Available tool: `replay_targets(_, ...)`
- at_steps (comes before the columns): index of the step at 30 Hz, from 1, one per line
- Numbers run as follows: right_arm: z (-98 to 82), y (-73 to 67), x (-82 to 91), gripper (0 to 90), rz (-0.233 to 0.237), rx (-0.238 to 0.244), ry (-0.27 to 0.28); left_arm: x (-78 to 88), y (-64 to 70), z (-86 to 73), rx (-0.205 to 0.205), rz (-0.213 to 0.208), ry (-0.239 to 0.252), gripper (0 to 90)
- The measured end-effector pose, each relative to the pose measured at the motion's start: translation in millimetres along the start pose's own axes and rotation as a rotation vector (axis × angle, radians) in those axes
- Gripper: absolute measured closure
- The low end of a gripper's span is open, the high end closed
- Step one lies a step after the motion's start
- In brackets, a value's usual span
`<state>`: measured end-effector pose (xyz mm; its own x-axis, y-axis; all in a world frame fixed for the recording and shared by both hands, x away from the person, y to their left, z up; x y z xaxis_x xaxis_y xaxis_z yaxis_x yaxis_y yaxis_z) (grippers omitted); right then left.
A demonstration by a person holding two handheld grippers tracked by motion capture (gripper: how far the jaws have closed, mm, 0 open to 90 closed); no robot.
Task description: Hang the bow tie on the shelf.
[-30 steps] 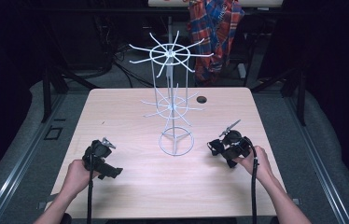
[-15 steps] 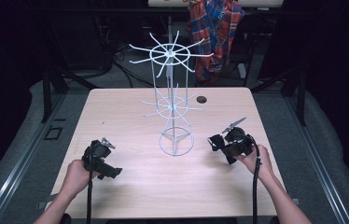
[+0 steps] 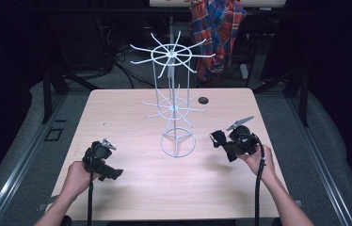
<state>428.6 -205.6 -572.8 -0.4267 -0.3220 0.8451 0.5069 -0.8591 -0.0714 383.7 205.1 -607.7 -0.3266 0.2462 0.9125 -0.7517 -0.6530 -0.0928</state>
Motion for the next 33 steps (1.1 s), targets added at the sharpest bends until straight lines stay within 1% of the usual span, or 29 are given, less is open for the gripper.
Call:
replay_targets(2,3.3,-0.7,2.0,73.5,0.005,0.007,0.005,-0.4,-0.6,-4.4,0.002,0.001,-0.011,5.2)
replay_targets(3,6.5,-1.0,2.9,73.5,0.004,0.000,0.022,0.4,-1.3,-5.7,0.006,0.001,-0.014,5.1)
replay_targets(5,10.0,-2.3,4.4,73.5,0.008,-0.004,0.036,2.6,-2.7,-6.1,0.015,0.010,-0.001,5.1)
replay_targets(6,10.9,-3.0,4.6,73.5,0.013,0.002,0.039,3.4,-2.6,-6.3,0.015,0.009,0.000,5.1)
replay_targets(7,11.8,-3.1,5.1,73.5,0.007,0.011,0.040,3.3,-2.4,-7.0,0.016,0.005,-0.004,5.1)
replay_targets(9,15.0,-5.8,5.7,73.5,0.011,0.011,0.060,2.2,-2.6,-6.9,0.016,0.004,-0.005,5.1)
replay_targets(10,15.6,-6.4,6.6,73.5,0.010,0.017,0.055,1.9,-2.5,-6.7,0.015,0.005,-0.007,4.9)
replay_targets(11,16.9,-6.5,7.3,73.5,0.007,0.021,0.061,1.5,-2.0,-6.2,0.014,0.003,-0.004,4.5)
replay_targets(12,18.2,-8.9,7.5,73.5,0.020,0.010,0.070,1.6,-1.1,-5.7,0.013,-0.002,-0.001,4.3)
replay_targets(13,18.9,-8.6,8.6,73.5,0.014,0.014,0.070,2.1,-0.8,-5.8,0.011,-0.004,-0.005,4.1)
replay_targets(15,20.4,-9.4,10.1,73.5,0.017,0.015,0.079,2.2,-0.9,-5.7,0.011,-0.003,-0.003,3.9)
replay_targets(20,24.7,-9.6,13.6,73.6,0.024,-0.007,0.109,2.0,-1.2,-6.7,0.012,-0.004,-0.003,3.8)
replay_targets(22,25.8,-8.0,14.6,73.5,0.016,-0.006,0.111,2.4,-1.0,-8.1,0.015,-0.005,-0.004,3.8)
replay_targets(24,28.6,-6.6,16.3,73.5,0.016,-0.015,0.124,3.5,-1.4,-10.7,0.024,0.001,-0.003,3.8)
replay_targets(29,41.0,-3.4,25.6,73.5,0.026,-0.033,0.187,6.8,-3.7,-18.4,0.045,0.008,0.001,3.8)
replay_targets(33,49.7,-3.3,32.9,73.5,0.044,-0.048,0.232,9.8,-4.1,-24.4,0.057,0.013,-0.005,3.7)
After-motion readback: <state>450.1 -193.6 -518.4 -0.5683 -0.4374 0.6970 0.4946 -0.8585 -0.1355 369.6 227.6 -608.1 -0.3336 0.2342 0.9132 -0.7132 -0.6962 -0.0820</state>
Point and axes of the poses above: each handheld gripper's, and its own axes: x roughly backward along the jaws, z roughly out of its top, y roughly to its right, the point moved 10 cm from there along -x, roughly forward along the jaws, and after that the axes turned 9 degrees about -x, right-handed, at the moved point
